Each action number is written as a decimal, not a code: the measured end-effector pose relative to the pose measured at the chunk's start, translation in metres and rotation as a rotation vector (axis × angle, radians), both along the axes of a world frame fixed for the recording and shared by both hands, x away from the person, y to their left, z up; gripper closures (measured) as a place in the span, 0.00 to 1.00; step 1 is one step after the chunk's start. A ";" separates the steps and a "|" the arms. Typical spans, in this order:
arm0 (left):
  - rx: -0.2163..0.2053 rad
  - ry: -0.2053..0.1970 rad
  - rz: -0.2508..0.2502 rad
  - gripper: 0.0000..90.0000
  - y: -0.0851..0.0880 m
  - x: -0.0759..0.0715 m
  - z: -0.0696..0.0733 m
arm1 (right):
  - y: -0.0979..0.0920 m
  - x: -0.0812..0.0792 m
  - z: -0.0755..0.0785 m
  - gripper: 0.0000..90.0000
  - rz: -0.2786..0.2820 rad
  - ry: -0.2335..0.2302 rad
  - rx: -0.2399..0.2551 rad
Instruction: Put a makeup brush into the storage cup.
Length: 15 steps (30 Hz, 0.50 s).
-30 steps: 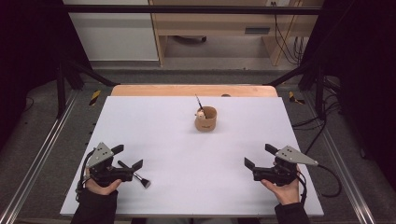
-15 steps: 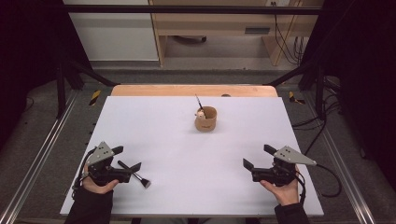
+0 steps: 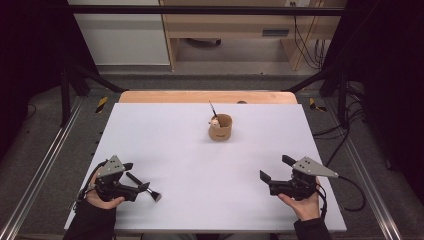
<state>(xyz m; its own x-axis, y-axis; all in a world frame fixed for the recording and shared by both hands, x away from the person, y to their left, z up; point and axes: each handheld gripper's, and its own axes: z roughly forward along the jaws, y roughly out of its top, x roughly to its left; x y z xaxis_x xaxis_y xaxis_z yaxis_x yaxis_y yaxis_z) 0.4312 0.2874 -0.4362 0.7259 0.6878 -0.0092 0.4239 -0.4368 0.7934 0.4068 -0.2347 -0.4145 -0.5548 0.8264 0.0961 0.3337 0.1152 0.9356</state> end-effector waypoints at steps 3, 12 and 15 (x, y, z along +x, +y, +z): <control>0.028 0.014 -0.016 0.06 0.000 0.001 -0.003 | 0.000 0.000 0.000 0.04 0.001 0.000 0.000; 0.080 0.016 -0.054 0.10 -0.001 0.002 -0.011 | 0.003 0.001 -0.001 0.04 0.006 0.003 -0.003; 0.095 0.023 -0.058 0.10 -0.001 0.003 -0.014 | 0.003 0.001 -0.001 0.04 0.012 0.004 -0.002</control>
<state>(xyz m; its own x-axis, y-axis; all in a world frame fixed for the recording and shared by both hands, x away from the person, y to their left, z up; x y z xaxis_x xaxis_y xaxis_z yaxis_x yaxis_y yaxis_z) 0.4343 0.2866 -0.4505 0.7649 0.6431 0.0371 0.4130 -0.5338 0.7379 0.4077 -0.2321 -0.4159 -0.5640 0.8201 0.0965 0.3357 0.1209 0.9342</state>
